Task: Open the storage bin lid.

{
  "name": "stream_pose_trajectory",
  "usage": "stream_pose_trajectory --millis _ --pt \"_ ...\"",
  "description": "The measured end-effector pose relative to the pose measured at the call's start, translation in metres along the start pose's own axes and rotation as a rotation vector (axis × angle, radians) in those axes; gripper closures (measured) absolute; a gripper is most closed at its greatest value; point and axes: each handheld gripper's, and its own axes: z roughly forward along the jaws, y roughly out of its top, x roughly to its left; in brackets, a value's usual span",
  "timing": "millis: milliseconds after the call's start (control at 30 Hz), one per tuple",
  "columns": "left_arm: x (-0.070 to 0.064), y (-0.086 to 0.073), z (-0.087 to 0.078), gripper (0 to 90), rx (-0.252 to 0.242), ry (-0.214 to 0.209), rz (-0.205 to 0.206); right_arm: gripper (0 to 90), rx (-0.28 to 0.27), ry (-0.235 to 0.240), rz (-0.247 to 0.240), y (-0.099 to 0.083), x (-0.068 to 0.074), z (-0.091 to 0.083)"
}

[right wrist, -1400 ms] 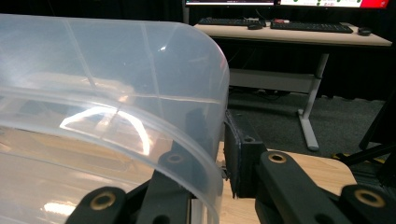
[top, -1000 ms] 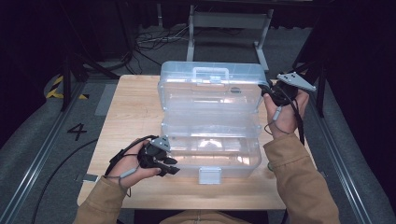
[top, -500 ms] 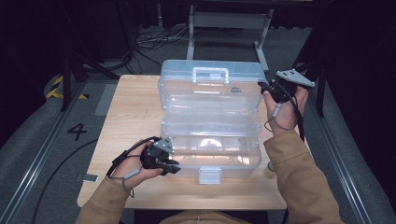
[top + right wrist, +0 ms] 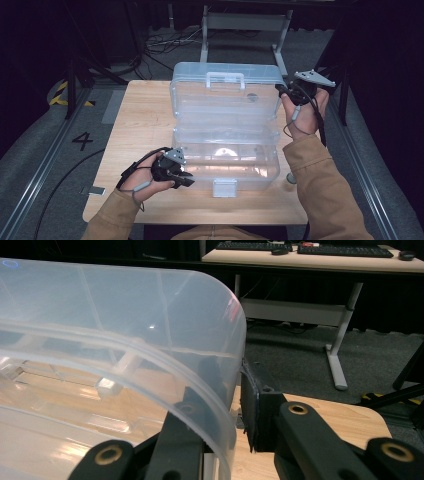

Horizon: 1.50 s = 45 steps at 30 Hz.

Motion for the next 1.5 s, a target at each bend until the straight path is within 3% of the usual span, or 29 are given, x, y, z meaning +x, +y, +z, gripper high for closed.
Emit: stream_pose_trajectory --millis 433,933,1133,1500 --pt "0.0 0.0 0.004 76.0 0.003 -0.001 0.0 78.9 0.014 0.022 -0.002 0.004 -0.006 0.013" --pt "0.0 0.001 0.005 75.6 0.013 0.0 -0.009 79.7 0.021 0.002 0.0 0.006 -0.008 0.028" --pt "0.0 0.003 0.005 76.3 0.03 0.006 0.011 79.7 0.032 0.005 0.006 0.006 -0.011 0.034" --pt "-0.001 0.003 0.005 76.0 0.029 0.008 -0.014 79.6 0.061 0.019 0.021 0.009 -0.016 0.048"
